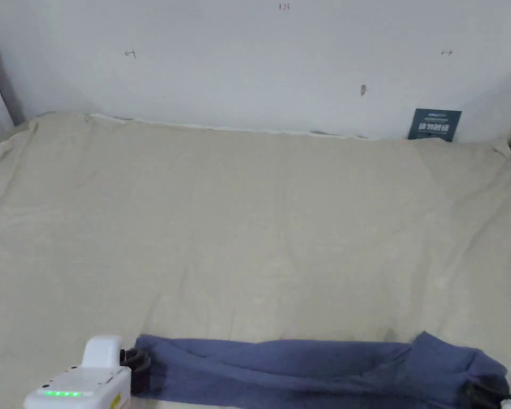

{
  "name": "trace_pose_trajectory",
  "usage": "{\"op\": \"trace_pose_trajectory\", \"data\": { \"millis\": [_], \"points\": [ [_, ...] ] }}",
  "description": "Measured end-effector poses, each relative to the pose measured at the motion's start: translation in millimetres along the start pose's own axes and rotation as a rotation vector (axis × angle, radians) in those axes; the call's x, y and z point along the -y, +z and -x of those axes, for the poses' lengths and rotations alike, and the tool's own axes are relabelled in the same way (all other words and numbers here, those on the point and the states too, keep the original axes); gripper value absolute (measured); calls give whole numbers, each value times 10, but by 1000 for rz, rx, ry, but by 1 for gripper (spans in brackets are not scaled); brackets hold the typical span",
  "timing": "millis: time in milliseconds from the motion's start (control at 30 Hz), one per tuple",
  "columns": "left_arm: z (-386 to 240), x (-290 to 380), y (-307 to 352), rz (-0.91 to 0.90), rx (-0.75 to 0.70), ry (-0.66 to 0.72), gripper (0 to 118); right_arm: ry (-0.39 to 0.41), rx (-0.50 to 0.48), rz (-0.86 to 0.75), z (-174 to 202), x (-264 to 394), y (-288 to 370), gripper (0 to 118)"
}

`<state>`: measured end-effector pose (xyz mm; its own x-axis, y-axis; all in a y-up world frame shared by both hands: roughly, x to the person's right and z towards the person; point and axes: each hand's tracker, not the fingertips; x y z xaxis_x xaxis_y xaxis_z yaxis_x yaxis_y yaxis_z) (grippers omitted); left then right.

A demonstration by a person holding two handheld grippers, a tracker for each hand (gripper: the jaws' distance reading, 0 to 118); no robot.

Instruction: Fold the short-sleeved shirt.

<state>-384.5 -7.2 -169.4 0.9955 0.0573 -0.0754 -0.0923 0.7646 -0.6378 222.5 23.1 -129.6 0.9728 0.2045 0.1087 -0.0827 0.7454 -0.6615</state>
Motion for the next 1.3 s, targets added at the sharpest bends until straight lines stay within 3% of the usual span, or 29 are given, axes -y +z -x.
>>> {"op": "trace_pose_trajectory", "data": {
  "millis": [33, 67, 200, 333, 367, 400, 467, 500, 600, 700, 733, 767, 800, 833, 867, 1167, 1200, 1267, 1300],
  "points": [
    [40, -9, 51, -14, -6, 3, 113, -14, -12, -64, 11, -46, 132, 105],
    [75, -14, 93, -22, -5, 9, 118, -25, -14, -119, 20, -85, 217, 105],
    [220, -85, 323, -120, -24, 93, 118, -63, -55, -240, 83, -291, 477, 105],
    [302, -25, 431, -114, -18, 144, 117, -102, -107, -226, 146, -400, 444, 104],
    [300, -27, 430, -115, -12, 136, 109, -103, -109, -220, 180, -419, 426, 100],
    [280, 6, 436, -125, -21, 124, 82, -100, -109, -221, 222, -424, 413, 82],
    [223, -18, 386, -117, -67, 70, 7, -81, -111, -214, 304, -449, 395, 31],
    [195, -57, 357, -135, -84, 55, 0, -65, -100, -207, 347, -452, 375, 5],
    [125, -117, 281, -94, 42, 128, 0, -48, -135, -210, 430, -452, 364, 0],
    [99, -196, 118, -68, 62, 137, 0, -43, -148, -205, 481, -485, 342, 0],
    [80, -223, 62, -40, 71, 146, 2, -54, -162, -202, 486, -508, 334, 0],
    [51, -243, 15, -33, 50, 138, 17, -83, -191, -202, 493, -538, 332, 0],
    [36, -229, -31, -40, 49, 133, 59, -102, -242, -215, 498, -569, 336, 0],
    [13, -232, -79, -28, 35, 123, 97, -93, -230, -218, 529, -609, 353, 0],
    [-9, -232, -142, 15, 26, 109, 118, -75, -208, -219, 576, -644, 356, 0],
    [-120, -91, -528, 152, -74, 77, 116, -76, -237, -259, 649, -786, 432, 0],
    [-133, -2, -561, 170, -72, 96, 109, -75, -235, -262, 646, -791, 440, 0],
    [-208, 92, -639, 260, -48, 133, 107, -77, -230, -266, 637, -799, 449, 0],
    [-287, 44, -557, 165, -129, 39, 106, -83, -229, -265, 629, -804, 446, 0]
  ]
}}
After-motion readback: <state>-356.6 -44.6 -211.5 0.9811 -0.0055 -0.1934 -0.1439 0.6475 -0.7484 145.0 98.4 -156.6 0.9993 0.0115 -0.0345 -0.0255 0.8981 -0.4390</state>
